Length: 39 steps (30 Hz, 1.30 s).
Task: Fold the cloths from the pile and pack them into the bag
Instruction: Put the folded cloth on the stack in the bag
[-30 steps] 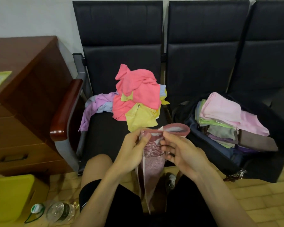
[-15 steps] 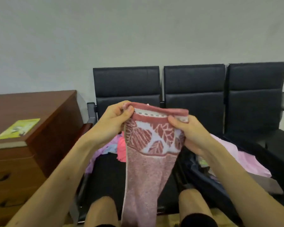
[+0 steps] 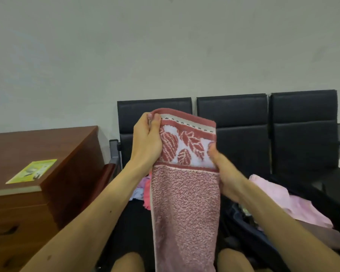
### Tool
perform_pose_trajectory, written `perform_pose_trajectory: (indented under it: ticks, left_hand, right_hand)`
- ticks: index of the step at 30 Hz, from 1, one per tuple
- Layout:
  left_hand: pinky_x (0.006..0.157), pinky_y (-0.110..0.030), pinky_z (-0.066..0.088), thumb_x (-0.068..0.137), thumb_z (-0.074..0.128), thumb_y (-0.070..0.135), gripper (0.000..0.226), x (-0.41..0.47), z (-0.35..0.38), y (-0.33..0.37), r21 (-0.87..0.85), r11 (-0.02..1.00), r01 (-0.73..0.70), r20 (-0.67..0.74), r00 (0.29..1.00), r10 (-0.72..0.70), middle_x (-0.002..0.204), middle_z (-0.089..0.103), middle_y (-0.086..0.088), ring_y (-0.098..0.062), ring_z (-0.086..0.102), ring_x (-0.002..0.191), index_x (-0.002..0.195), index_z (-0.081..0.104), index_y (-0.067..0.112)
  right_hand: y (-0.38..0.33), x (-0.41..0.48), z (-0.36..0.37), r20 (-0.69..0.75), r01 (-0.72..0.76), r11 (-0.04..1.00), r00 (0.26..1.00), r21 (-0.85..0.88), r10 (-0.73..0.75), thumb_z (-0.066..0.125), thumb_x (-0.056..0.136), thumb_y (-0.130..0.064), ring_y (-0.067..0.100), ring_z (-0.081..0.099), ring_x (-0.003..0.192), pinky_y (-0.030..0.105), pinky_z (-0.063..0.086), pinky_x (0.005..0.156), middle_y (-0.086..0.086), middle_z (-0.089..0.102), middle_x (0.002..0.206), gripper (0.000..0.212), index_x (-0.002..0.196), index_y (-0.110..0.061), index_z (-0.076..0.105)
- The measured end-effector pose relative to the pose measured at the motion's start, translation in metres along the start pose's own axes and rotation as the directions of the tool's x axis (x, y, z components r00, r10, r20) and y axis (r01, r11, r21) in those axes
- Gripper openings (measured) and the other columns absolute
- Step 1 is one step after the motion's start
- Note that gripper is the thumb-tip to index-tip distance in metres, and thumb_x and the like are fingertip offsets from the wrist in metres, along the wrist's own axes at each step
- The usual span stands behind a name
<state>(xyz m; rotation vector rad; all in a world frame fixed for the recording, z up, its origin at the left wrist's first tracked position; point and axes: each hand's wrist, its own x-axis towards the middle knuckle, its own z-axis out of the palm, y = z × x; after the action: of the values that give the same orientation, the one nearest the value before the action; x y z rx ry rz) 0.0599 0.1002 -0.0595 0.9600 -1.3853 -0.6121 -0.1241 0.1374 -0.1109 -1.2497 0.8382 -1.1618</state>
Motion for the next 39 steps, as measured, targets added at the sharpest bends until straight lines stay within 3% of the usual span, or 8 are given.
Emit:
perform_pose_trajectory:
  ticks: [5, 10, 15, 21, 26, 31, 33, 39]
  left_hand:
    - [0.079, -0.034, 0.06, 0.105, 0.042, 0.038, 0.021, 0.013, 0.014, -0.003, -0.172, 0.962, 0.212, 0.012, 0.977, -0.214, 0.099, 0.07, -0.004, -0.019, 0.072, 0.09, 0.096, 0.058, 0.029]
    - [0.058, -0.029, 0.053, 0.105, 0.047, 0.031, 0.019, 0.04, -0.003, -0.033, -0.284, 0.829, 0.482, -0.061, 0.853, -0.518, 0.093, 0.066, -0.009, -0.021, 0.067, 0.081, 0.098, 0.059, 0.019]
    - [0.106, -0.055, 0.041, 0.091, 0.044, 0.07, 0.078, 0.0, -0.003, -0.066, -0.594, 0.392, 0.703, 0.329, 0.656, -0.679, 0.122, 0.068, -0.023, -0.039, 0.061, 0.118, 0.123, 0.059, 0.0]
    - [0.115, -0.059, 0.027, 0.077, 0.042, 0.085, 0.09, -0.074, 0.019, -0.089, -0.47, 0.131, 0.873, 0.722, 0.465, -0.513, 0.136, 0.06, -0.02, -0.042, 0.05, 0.131, 0.126, 0.068, 0.014]
    - [0.101, -0.048, 0.048, 0.066, 0.085, 0.051, 0.068, -0.077, 0.015, -0.082, -0.365, 0.264, 0.892, 0.742, 0.451, -0.497, 0.129, 0.065, -0.017, -0.033, 0.065, 0.115, 0.12, 0.072, 0.012]
    - [0.076, -0.036, 0.052, 0.087, 0.067, 0.017, 0.014, -0.059, 0.021, -0.079, -0.294, 0.451, 0.843, 0.507, 0.537, -0.674, 0.097, 0.076, -0.012, -0.025, 0.071, 0.09, 0.094, 0.076, 0.01]
    - [0.07, -0.033, 0.053, 0.092, 0.064, 0.015, 0.012, -0.051, 0.019, -0.082, -0.272, 0.48, 0.834, 0.44, 0.551, -0.709, 0.087, 0.076, -0.011, -0.022, 0.07, 0.082, 0.094, 0.072, 0.007]
    - [0.073, -0.031, 0.057, 0.094, 0.065, 0.02, 0.024, -0.035, 0.003, -0.089, -0.044, 0.698, 0.715, 0.342, 0.667, -0.662, 0.098, 0.077, -0.009, -0.018, 0.073, 0.085, 0.111, 0.07, 0.003]
  right_hand:
    - [0.071, -0.017, -0.01, 0.151, -0.235, 0.969, 0.958, -0.072, 0.243, 0.087, 0.07, -0.034, 0.021, 0.065, 0.117, 0.036, 0.051, 0.099, 0.002, 0.07, 0.124, 0.07, 0.131, -0.019, 0.056]
    - [0.058, -0.013, -0.012, 0.082, -0.197, 0.976, 0.978, 0.098, 0.19, 0.088, 0.068, -0.04, 0.027, 0.065, 0.116, 0.038, 0.053, 0.093, 0.011, 0.068, 0.126, 0.08, 0.134, -0.009, 0.056]
    - [0.002, 0.005, -0.005, -0.16, -0.07, 0.964, 0.981, 0.256, 0.114, 0.065, 0.089, -0.03, 0.016, 0.075, 0.081, 0.03, 0.057, 0.067, 0.003, 0.078, 0.091, 0.022, 0.106, -0.015, 0.065]
    - [-0.012, 0.021, -0.009, -0.228, -0.104, 0.939, 0.956, 0.328, 0.185, 0.061, 0.095, -0.029, 0.022, 0.075, 0.081, 0.033, 0.056, 0.068, 0.008, 0.077, 0.091, 0.025, 0.109, -0.009, 0.065]
    - [0.001, 0.026, -0.03, -0.297, -0.122, 0.909, 0.921, 0.398, 0.253, 0.061, 0.096, -0.024, 0.023, 0.07, 0.085, 0.036, 0.055, 0.077, 0.013, 0.075, 0.09, 0.026, 0.109, -0.003, 0.067]
    - [0.057, 0.005, -0.037, -0.164, -0.319, 0.818, 0.883, 0.479, 0.44, 0.059, 0.082, -0.072, 0.04, 0.054, 0.127, 0.043, 0.04, 0.105, 0.021, 0.064, 0.116, 0.069, 0.112, -0.01, 0.063]
    - [0.068, -0.006, -0.033, -0.036, -0.359, 0.807, 0.905, 0.468, 0.423, 0.06, 0.086, -0.063, 0.037, 0.054, 0.129, 0.046, 0.037, 0.111, 0.02, 0.063, 0.128, 0.069, 0.123, -0.005, 0.065]
    - [0.049, 0.004, -0.031, -0.248, -0.072, 0.99, 0.968, -0.125, 0.039, 0.065, 0.094, -0.025, 0.019, 0.069, 0.108, 0.041, 0.052, 0.1, 0.005, 0.074, 0.114, 0.029, 0.12, -0.012, 0.07]
